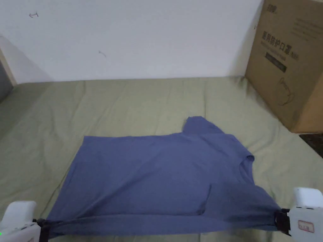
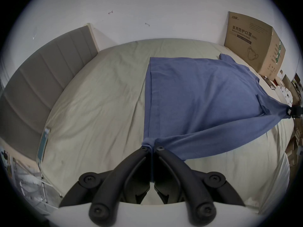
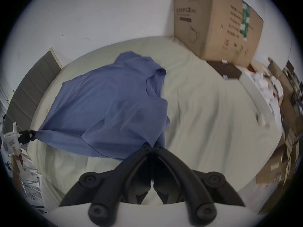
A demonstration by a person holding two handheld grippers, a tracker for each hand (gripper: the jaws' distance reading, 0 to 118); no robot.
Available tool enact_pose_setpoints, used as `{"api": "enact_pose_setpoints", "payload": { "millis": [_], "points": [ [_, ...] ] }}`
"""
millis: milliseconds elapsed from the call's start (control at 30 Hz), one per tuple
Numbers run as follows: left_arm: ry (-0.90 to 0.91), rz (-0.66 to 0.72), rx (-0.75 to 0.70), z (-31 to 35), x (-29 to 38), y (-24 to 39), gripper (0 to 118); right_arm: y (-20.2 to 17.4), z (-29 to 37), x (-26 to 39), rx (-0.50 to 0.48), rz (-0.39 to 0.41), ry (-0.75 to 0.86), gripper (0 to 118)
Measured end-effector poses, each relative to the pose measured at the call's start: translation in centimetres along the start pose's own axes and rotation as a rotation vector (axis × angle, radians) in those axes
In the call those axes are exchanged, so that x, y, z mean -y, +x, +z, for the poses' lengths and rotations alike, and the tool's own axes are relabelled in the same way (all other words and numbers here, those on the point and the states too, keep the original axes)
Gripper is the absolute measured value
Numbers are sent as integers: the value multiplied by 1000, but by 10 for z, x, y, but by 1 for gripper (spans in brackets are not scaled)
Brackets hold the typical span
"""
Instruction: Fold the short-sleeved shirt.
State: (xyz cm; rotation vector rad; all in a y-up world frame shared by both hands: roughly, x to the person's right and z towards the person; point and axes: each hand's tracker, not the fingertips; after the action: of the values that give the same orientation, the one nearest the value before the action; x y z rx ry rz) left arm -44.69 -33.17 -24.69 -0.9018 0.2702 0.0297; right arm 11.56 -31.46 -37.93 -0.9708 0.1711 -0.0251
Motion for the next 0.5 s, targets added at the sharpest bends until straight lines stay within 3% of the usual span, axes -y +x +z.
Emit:
{"api": "enact_pose_setpoints", "payload": {
  "millis": [67, 267, 333, 433, 467, 500],
  "points": [
    [-8, 19, 8, 12, 21, -1, 1, 3, 14, 25, 44, 23, -12, 0],
    [-5, 75, 25, 34, 60, -1, 4, 10, 20, 71, 50, 26, -36, 0],
    [-23, 58, 23, 39, 66, 13, 27, 8, 17, 75, 43, 32, -24, 3],
    [-27, 55, -2, 44, 69, 12, 88, 3, 15, 78, 81, 65, -32, 63],
    [-27, 69, 1, 47, 69, 11, 98, 4, 16, 79, 92, 76, -38, 67],
    [-27, 87, 6, 52, 69, 8, 98, 4, 19, 80, 84, 84, -42, 67]
  ]
}}
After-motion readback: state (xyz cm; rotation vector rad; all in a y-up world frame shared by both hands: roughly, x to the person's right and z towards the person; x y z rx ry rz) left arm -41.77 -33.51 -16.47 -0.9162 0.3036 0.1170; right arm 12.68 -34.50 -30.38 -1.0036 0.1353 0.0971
